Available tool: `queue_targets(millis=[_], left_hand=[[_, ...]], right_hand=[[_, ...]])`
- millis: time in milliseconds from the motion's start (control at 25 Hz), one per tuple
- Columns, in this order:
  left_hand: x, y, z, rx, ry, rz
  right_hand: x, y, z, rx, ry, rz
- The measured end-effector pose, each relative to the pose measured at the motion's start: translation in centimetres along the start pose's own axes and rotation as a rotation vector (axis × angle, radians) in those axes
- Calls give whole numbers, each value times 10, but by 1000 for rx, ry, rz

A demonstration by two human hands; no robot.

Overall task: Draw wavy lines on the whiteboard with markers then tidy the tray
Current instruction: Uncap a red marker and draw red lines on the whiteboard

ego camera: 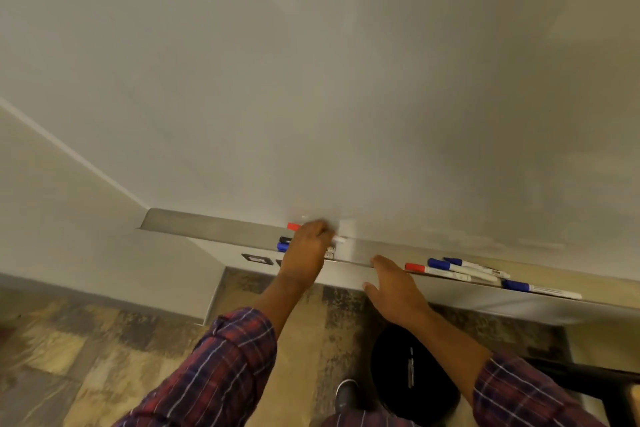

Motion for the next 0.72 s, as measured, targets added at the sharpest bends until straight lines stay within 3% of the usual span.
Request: queue_targets(millis=[200, 720], left_hand=[[-26, 0, 24, 41, 49, 89], [-44, -12, 36, 114, 101, 118]], right_hand=[[-16, 4, -14, 37, -263, 99], [-23, 4, -20, 70, -419, 102]])
Point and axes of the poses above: each hand's wrist, its own y-axis towards the middle knuckle, its own x-axis out of the back of the hand, z = x × y, the point moved 6 cm from there along y, towards the middle knuckle, and after that the axes turned 3 degrees about y, right-handed, at the moved point
